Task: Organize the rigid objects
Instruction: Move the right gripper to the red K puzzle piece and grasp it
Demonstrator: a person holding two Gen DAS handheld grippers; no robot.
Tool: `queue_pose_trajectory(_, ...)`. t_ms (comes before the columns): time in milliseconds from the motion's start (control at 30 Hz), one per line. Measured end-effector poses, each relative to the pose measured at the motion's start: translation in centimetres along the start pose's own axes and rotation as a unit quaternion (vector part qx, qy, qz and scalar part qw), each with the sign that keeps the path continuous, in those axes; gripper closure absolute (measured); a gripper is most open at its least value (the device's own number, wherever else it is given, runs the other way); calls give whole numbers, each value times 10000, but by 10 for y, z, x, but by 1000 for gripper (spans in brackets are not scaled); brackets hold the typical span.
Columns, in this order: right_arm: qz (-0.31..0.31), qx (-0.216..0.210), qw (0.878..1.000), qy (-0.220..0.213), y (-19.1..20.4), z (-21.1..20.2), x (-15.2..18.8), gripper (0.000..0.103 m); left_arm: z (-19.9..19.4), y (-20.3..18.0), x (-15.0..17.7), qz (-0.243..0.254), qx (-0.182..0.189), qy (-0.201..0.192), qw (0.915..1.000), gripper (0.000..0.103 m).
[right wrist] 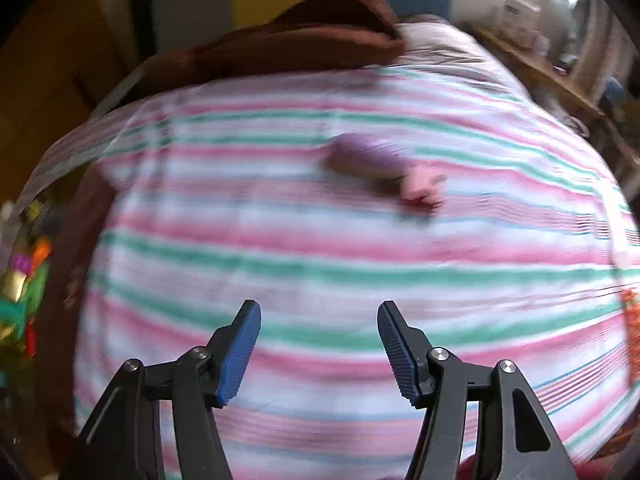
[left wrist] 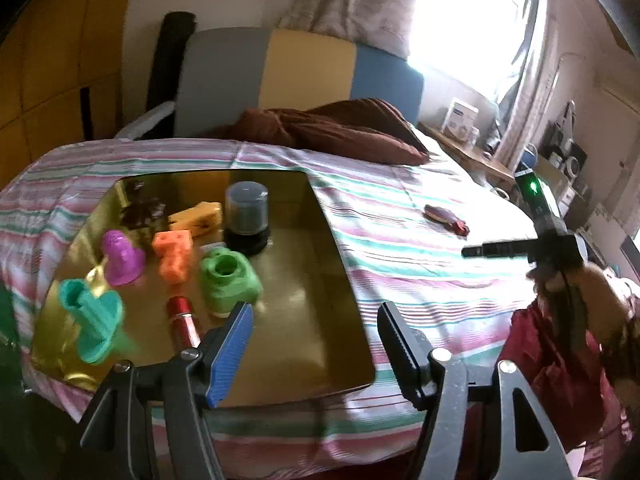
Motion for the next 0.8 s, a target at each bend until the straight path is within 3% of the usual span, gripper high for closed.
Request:
queue_pose_trajectory(100, 249, 119, 9995, -164, -31, 4, -25, 41, 8, -12, -5, 96, 125, 85, 9998, 38)
queue_pose_trajectory(200, 544, -50, 9983, -225, -53, 11, -49, 42, 13, -24, -10, 152, 238, 107, 9995, 38)
queue_pose_trajectory(367, 493, -53, 9983, -293, -62, 32, -72, 46, 22, -43, -15, 274, 394, 210, 9986, 37)
queue_pose_trajectory(567, 519, -50, 9984, -238, -65, 60, -81, 57, 29, -62, -18, 466, 422, 295, 9976, 38)
queue_pose_trajectory(633, 485, -117, 9987, -129, -66, 67, -82, 67, 34, -70, -20, 550, 472, 347, 9968, 38)
queue_pose_trajectory(800, 445, -96, 9990, -38, -65, 68, -83, 68, 49, -89, -28, 661, 616, 445, 9949, 37)
Point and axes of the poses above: each gripper's, at about its wrist camera, not at the fingertips, and z roughly the way its jaws point, y to its left, x to its underside, the point moved 3 cm from there along z, roughly the way its jaws point, and after that the axes turned 10 degrees about z, right-handed, at the moved point
